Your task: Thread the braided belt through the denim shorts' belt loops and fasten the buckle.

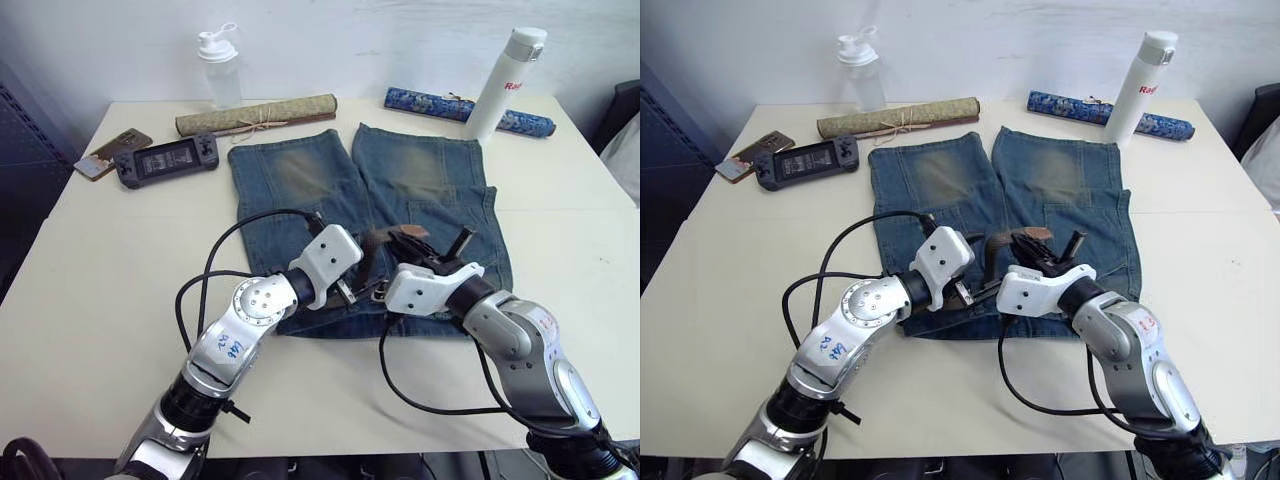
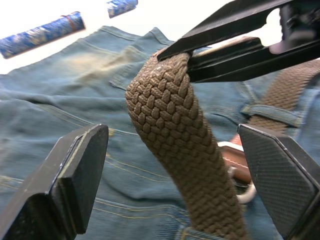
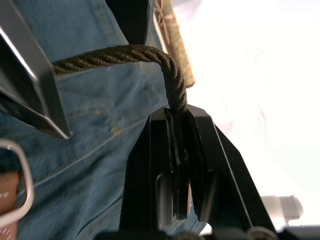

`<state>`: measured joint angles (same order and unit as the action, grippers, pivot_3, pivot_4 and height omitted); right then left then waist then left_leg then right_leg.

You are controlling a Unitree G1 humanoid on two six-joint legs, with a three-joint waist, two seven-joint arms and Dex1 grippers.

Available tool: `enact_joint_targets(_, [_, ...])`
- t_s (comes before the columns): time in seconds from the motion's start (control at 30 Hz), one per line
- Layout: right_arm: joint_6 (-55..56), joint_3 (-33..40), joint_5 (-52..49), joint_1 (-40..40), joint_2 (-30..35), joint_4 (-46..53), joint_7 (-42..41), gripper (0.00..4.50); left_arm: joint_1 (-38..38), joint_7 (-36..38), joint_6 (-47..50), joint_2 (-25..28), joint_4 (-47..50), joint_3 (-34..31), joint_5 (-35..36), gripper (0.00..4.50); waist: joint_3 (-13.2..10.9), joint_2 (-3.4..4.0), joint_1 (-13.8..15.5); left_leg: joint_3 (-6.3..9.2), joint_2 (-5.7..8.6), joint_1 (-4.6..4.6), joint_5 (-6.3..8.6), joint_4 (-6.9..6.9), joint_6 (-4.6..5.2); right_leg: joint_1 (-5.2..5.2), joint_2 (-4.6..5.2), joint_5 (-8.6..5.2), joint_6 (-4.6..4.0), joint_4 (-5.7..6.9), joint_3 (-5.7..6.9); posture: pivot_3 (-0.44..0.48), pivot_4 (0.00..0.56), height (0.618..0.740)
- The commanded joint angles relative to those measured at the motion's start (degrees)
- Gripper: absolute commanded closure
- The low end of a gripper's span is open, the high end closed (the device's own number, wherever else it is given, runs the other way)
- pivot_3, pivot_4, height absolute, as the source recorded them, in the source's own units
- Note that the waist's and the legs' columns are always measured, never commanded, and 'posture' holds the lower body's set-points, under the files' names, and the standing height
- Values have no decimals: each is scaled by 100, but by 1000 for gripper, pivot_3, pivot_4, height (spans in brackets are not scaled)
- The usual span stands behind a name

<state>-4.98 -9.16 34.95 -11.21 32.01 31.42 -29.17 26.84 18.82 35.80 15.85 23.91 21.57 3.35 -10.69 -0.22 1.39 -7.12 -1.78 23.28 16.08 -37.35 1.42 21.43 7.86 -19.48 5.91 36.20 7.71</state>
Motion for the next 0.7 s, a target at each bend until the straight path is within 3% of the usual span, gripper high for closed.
enact_joint_targets(0.03, [70,-59,79,5,-84,298,24,4448,94,-92,-22,-170,41,26,-168,0,0,0,-3,0,0,0,0,0,0,0,0,0,0,0,0,0,150,717])
enact_joint_targets(0.23, [71,-110,139,38,-114,329,0,4448,94,-28,-83,-271,-83,29,-304,0,0,0,-7,0,-1,0,-1,-3,1,1,-1,0,0,26,0,0,150,717])
enact_joint_targets(0.33, [65,-129,163,42,-137,340,3,4500,111,-17,-155,-317,-156,44,-357,864,0,0,-3,0,0,0,-1,-5,1,2,0,0,0,29,0,0,150,717])
enact_joint_targets(0.53, [92,-148,174,55,-160,330,8,4500,98,56,-273,-298,-202,27,-460,3727,0,0,-8,0,-1,0,-1,-8,1,2,1,0,0,30,0,0,150,717])
enact_joint_targets(0.6, [100,-142,177,62,-171,322,16,4500,99,65,-322,-294,-212,24,-504,4464,0,0,-9,0,-1,0,-1,-7,1,3,0,0,0,32,0,0,150,717])
enact_joint_targets(0.7, [0,-119,64,91,-252,331,-17,4500,97,89,-390,-304,-230,19,-534,4464,0,0,-9,0,-1,0,-1,-7,2,3,0,0,0,33,0,0,150,717])
